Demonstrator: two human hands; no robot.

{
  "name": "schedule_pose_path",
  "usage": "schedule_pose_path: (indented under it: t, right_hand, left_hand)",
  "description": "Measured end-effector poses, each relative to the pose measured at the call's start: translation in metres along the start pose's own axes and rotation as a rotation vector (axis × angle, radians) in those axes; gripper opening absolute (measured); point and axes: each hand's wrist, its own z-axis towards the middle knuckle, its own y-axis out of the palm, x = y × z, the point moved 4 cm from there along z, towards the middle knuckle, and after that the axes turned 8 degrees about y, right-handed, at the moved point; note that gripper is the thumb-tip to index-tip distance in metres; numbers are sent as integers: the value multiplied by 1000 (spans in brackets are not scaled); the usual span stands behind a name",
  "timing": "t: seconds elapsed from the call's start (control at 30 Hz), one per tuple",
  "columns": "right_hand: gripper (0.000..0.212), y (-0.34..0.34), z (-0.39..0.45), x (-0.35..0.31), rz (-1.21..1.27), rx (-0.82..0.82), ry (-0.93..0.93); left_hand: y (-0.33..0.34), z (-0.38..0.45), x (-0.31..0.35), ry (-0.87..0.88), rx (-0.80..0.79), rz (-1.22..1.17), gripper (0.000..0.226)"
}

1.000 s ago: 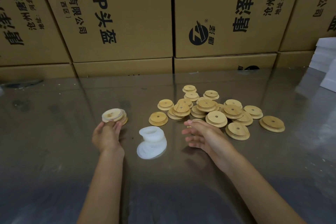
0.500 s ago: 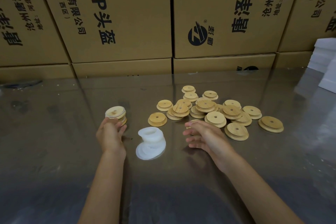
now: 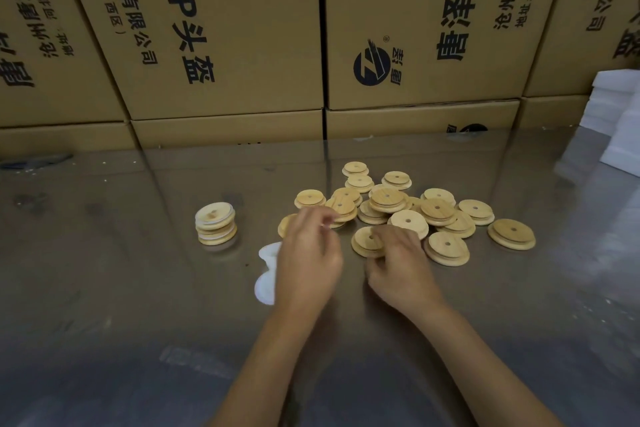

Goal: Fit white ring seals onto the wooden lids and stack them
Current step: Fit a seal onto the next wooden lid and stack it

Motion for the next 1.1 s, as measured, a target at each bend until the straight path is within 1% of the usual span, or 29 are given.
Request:
schedule_pose_path:
  t: [0.07,0.13,0.2,0.3,0.47,0.63,0.7,0.77,0.87,0.93,1.03,1.1]
  right_hand:
    - [33,4,-2,-2,-53,-64,-25]
    - [25,3,-2,-4,-5,-107,-22]
    - [23,2,-2,-4,22,-123,-25]
    - [26,1,-2,-4,34,-115,-13]
    - [29,2,-1,-5,76,-85,13]
    - [34,-1,-2,-10,192,-28,-36]
    - [36,-2,-2,-12,219,-4,-58]
    - [35,-6,-2,-13,270,38,-84]
    - [32,-10,-3,-17,354,92,-126]
    - [35,-11,-4,-18,390,104,-128]
    - [41,-12,-5,-20,439,103,-107]
    - [47,-12,-5,-22,535,65,-57]
  left_hand:
    - [19,-9,10,76,-170,8,25]
    - [34,-18,12,68,-297,0,28]
    - [44,-23,8,-11,-361,-42,30]
    - [46,-24,0,-112,-385,-53,31]
    - [45,-25,-9,-208,-389,-53,27]
    - [45,-25,-14,-299,-375,-95,33]
    - [43,-24,-14,-352,-332,-190,35]
    - [41,-22,-13,-441,-259,-337,37]
    - [42,-21,-19,-663,-120,-587,37]
    - [41,-21,-22,-788,-72,-750,27]
    - [37,-19,-22,-838,-76,-936,24]
    - [34,-16,-22,-813,-78,-960,25]
